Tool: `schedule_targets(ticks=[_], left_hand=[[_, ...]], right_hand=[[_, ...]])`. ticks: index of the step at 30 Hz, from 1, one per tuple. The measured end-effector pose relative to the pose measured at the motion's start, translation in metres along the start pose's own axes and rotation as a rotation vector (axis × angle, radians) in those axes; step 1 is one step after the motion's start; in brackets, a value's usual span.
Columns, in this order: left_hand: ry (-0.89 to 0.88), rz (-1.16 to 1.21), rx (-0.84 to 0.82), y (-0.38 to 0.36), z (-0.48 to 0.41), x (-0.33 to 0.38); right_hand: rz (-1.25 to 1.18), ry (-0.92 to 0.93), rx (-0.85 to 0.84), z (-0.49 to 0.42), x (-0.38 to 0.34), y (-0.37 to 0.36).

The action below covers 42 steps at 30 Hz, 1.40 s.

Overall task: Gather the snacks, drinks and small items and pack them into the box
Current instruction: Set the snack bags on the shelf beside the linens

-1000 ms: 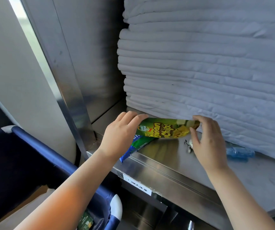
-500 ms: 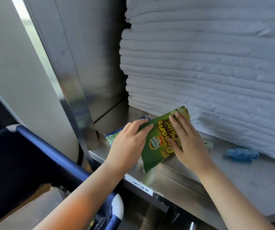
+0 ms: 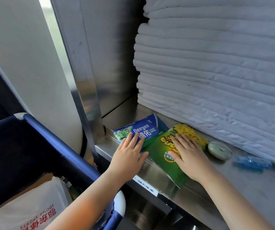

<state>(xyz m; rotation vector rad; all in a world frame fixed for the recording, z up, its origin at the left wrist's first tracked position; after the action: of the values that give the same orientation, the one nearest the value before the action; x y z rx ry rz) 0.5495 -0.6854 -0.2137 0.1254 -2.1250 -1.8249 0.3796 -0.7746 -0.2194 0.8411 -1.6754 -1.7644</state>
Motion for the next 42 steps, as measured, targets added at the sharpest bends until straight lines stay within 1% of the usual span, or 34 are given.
schedule_targets(ticks=[3, 5, 7, 10, 14, 16, 17, 20, 23, 24, 27, 30, 32, 35, 38, 42], left_hand=[[-0.010, -0.053, -0.024, -0.005, -0.008, -0.006], [0.001, -0.047, -0.027, -0.005, -0.013, -0.010], [0.021, -0.041, -0.021, -0.006, -0.018, -0.015], [0.055, -0.043, -0.007, -0.005, -0.026, -0.023], [0.131, -0.050, -0.037, -0.004, -0.046, -0.039], [0.175, -0.069, -0.041, -0.005, -0.055, -0.044], [0.194, -0.073, -0.031, -0.004, -0.058, -0.043], [0.221, -0.054, 0.009, -0.004, -0.064, -0.039], [0.209, 0.022, 0.006, -0.006, -0.066, -0.043], [0.209, 0.034, 0.015, -0.006, -0.065, -0.047], [0.206, -0.005, 0.071, -0.005, -0.060, -0.057], [0.197, -0.007, 0.080, -0.006, -0.058, -0.058], [0.196, -0.014, 0.100, -0.004, -0.058, -0.057], [0.197, -0.010, 0.119, -0.003, -0.057, -0.057], [0.197, 0.001, 0.125, -0.003, -0.057, -0.056], [0.194, 0.023, 0.131, -0.002, -0.057, -0.056]], right_hand=[[-0.055, -0.011, 0.016, -0.008, -0.002, 0.006], [-0.095, 0.014, 0.039, -0.015, -0.008, 0.010], [-0.103, 0.040, 0.003, -0.022, -0.014, 0.010], [-0.047, 0.044, -0.089, -0.028, -0.016, 0.004], [-0.016, 0.051, -0.136, -0.027, -0.014, 0.001], [-0.029, 0.053, -0.120, -0.028, -0.015, 0.003], [-0.044, 0.062, -0.085, -0.031, -0.017, 0.007], [-0.120, 0.155, 0.059, -0.051, -0.034, 0.024], [-0.244, 0.289, 0.117, -0.085, -0.053, 0.038], [-0.262, 0.329, 0.112, -0.098, -0.058, 0.040], [-0.190, 0.452, 0.070, -0.138, -0.072, 0.040], [-0.191, 0.519, -0.034, -0.168, -0.085, 0.022], [-0.201, 0.519, -0.084, -0.181, -0.088, 0.009], [-0.259, 0.475, -0.058, -0.196, -0.079, 0.003], [-0.306, 0.437, -0.067, -0.212, -0.070, 0.004], [-0.308, 0.426, -0.046, -0.228, -0.062, 0.005]])
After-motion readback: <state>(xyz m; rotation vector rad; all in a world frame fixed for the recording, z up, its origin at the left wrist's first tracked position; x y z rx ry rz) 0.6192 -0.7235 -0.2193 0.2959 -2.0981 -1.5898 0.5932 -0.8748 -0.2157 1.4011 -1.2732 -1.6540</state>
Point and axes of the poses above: each hand's wrist, its own z-axis away from the middle knuckle, its own y-axis out of the back of the hand, x = y × z, the point moved 8 cm from there along -z, towards the middle knuckle, and after that the axes turned 11 degrees about y, right-handed, at the moved point
